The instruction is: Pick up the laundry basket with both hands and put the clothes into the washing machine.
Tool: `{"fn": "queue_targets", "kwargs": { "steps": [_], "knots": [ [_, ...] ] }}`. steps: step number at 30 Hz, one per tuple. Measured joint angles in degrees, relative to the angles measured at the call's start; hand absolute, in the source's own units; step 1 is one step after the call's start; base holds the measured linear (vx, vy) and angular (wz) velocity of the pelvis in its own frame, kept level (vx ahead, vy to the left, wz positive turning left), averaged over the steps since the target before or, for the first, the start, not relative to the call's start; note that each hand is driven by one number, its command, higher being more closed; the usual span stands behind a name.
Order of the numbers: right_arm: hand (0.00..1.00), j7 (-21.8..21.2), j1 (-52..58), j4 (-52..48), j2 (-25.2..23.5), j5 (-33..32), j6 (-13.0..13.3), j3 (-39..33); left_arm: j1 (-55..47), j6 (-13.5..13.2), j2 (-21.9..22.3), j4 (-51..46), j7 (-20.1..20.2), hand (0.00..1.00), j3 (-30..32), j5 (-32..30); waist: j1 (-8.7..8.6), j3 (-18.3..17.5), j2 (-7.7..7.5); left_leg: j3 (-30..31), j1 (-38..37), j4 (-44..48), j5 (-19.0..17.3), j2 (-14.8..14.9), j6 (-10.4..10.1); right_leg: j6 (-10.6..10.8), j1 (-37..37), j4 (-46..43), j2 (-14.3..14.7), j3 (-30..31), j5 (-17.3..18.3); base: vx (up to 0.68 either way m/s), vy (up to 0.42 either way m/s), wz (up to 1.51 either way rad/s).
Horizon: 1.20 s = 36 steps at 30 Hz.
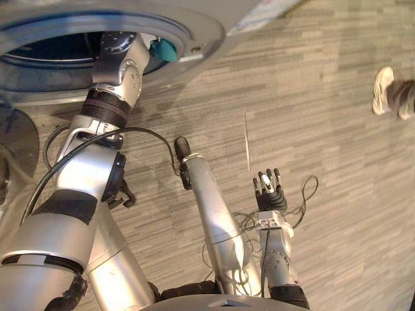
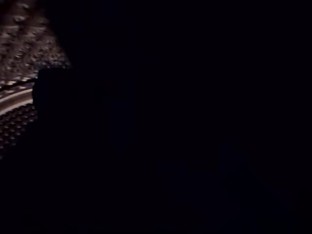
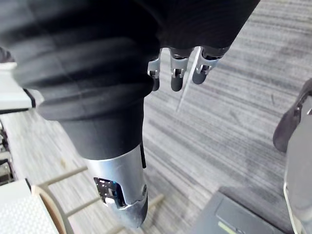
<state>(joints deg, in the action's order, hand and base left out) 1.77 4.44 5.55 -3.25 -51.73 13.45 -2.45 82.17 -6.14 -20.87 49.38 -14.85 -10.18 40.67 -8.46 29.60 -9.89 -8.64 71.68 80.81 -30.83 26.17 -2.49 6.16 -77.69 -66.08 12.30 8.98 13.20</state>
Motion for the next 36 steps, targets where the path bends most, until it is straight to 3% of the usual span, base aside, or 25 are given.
{"fn": "queue_targets", "kwargs": {
  "steps": [3,8,9,10,11,12,13,15,17,20,23,27,29,30,31,33,36],
  "knots": [
    [0.00,0.11,0.41,1.07,0.03,0.02,0.51,-0.66,3.12,-0.26,-2.52,-2.50,-2.44,1.00,1.07,1.80,-0.85,0.09,0.14,-0.17,2.29,1.37,-0.41,0.38,0.48,0.17,-2.13,-0.15,-0.01,0.18,-1.06,-0.05,0.085,-0.14],
    [0.00,0.21,2.30,4.31,0.09,0.30,1.43,-3.05,11.42,-1.88,-7.77,-10.38,-8.50,1.00,-0.49,-3.85,-0.81,0.71,1.09,0.39,5.65,2.33,-0.16,-0.74,1.30,0.42,-4.74,-0.99,-1.14,-0.08,-1.35,-0.04,0.054,0.09],
    [0.00,0.23,2.43,4.79,0.11,0.26,1.42,-3.11,12.12,-3.56,-10.42,-11.47,-9.29,1.00,-2.24,-6.16,-0.75,0.93,1.42,0.48,5.95,2.29,-0.12,-1.23,1.37,0.42,-4.97,-0.99,-1.45,-0.18,-1.34,-0.03,0.044,0.14],
    [0.00,0.10,2.51,4.79,0.14,0.08,1.43,-3.09,12.15,-3.33,-11.86,-13.15,-12.01,1.00,-4.25,-11.63,-0.58,1.04,1.60,0.49,6.18,2.19,-0.10,-1.52,1.41,0.44,-5.15,-1.01,-1.73,-0.19,-1.33,-0.03,0.054,0.13],
    [0.00,0.02,2.51,4.76,0.16,-0.14,1.44,-3.03,12.36,-1.54,-12.65,-15.22,-15.16,1.00,-6.27,-21.09,-0.38,1.14,1.75,0.52,6.43,2.16,-0.02,-1.72,1.56,0.56,-5.27,-1.03,-2.00,-0.32,-1.25,-0.03,0.052,0.12],
    [0.00,-0.02,2.52,4.60,0.17,-0.14,1.57,-2.79,12.86,1.34,-13.42,-16.24,-17.50,0.00,-9.75,-33.71,0.04,1.18,1.82,0.64,6.58,2.16,-0.01,-2.03,1.58,0.65,-5.29,-1.01,-2.20,-0.38,-1.20,-0.04,0.063,0.12],
    [0.00,-0.27,2.52,4.51,0.20,-0.27,1.99,-2.27,13.06,4.42,-14.27,-16.71,-18.68,0.00,-13.89,-44.91,0.35,1.20,1.84,0.66,6.58,2.15,-0.03,-2.33,1.60,0.70,-5.22,-0.99,-2.47,-0.42,-1.16,-0.03,0.054,0.08],
    [0.00,-0.54,2.51,4.47,0.29,-0.84,2.59,-1.17,13.89,8.72,-14.77,-15.84,-19.22,0.00,-17.21,-57.62,0.50,1.22,1.88,0.53,6.58,2.25,-0.16,-2.45,1.85,0.88,-5.13,-0.90,-2.71,-0.38,-1.09,-0.03,0.053,0.02],
    [0.00,-1.82,2.50,4.47,0.56,-3.61,2.62,0.67,14.32,13.19,-14.63,-14.30,-15.44,0.00,-21.80,-76.11,0.68,1.34,2.06,0.48,6.41,2.20,-0.17,-2.45,1.88,1.35,-4.68,-0.19,-2.76,-0.22,-1.30,-0.04,0.070,-0.05],
    [0.00,-2.51,2.46,4.54,0.70,-5.36,2.60,2.38,13.72,13.51,-12.13,-12.15,-10.83,0.00,-26.59,-83.50,0.72,1.34,2.06,-0.04,6.17,1.91,-0.21,-2.34,2.12,2.00,-4.39,0.82,-2.75,0.17,-1.82,-0.04,0.066,-0.08],
    [0.00,-2.55,2.03,5.28,1.28,-6.95,2.60,2.63,12.52,13.50,-11.05,-10.10,-9.04,0.00,-25.60,-84.90,0.51,1.40,2.16,-0.90,5.97,1.82,-0.32,-1.99,2.73,2.34,-4.49,1.42,-2.75,0.66,-2.32,-0.05,0.055,-0.11],
    [0.00,-2.52,1.67,7.09,1.54,-6.95,2.62,2.65,8.33,13.32,-6.50,-9.99,-7.95,0.00,-19.19,-83.39,0.77,1.40,2.16,-1.37,5.71,1.12,-0.01,-2.00,3.24,2.32,-4.34,2.08,-3.00,0.79,-2.73,-0.04,0.043,0.00],
    [0.00,-2.36,1.68,7.13,1.55,-6.87,2.62,2.61,5.48,13.13,-2.57,-10.58,-8.04,0.00,-12.54,-76.87,0.68,1.40,2.16,-1.36,5.69,0.88,0.17,-2.22,3.47,2.29,-4.30,2.01,-3.26,0.73,-2.76,-0.03,0.029,0.09],
    [0.00,-2.06,1.68,7.13,1.55,-6.82,2.62,2.60,3.26,11.78,-0.86,-11.00,-9.03,0.00,-8.37,-69.85,0.59,1.41,2.17,-1.28,5.59,0.91,0.19,-2.60,3.46,2.25,-4.28,1.46,-3.60,0.66,-2.63,-0.03,0.029,0.16],
    [0.00,-1.61,1.68,7.15,1.55,-6.71,2.61,2.60,0.63,7.59,0.47,-11.51,-10.03,0.00,-4.79,-56.44,0.46,1.43,2.20,-1.15,5.49,1.02,0.22,-2.91,3.44,2.07,-4.28,0.89,-4.01,0.36,-2.35,-0.03,0.033,0.17],
    [0.00,-1.43,1.70,7.41,1.56,-6.38,2.60,2.57,-3.04,2.38,2.00,-11.76,-9.84,0.00,-0.93,-39.04,0.69,1.43,2.21,-0.63,5.52,0.99,0.49,-3.47,3.24,1.82,-4.22,0.24,-4.51,-0.09,-1.90,-0.04,0.016,0.25],
    [0.00,0.11,1.57,8.26,2.08,-6.37,2.61,2.33,-8.51,-5.80,6.70,-12.70,-8.35,0.00,4.08,-6.69,1.05,1.43,2.21,0.60,5.52,0.59,1.11,-5.01,3.09,1.23,-3.69,-0.96,-6.23,-1.25,-0.68,-0.04,0.011,0.38]
  ]
}}
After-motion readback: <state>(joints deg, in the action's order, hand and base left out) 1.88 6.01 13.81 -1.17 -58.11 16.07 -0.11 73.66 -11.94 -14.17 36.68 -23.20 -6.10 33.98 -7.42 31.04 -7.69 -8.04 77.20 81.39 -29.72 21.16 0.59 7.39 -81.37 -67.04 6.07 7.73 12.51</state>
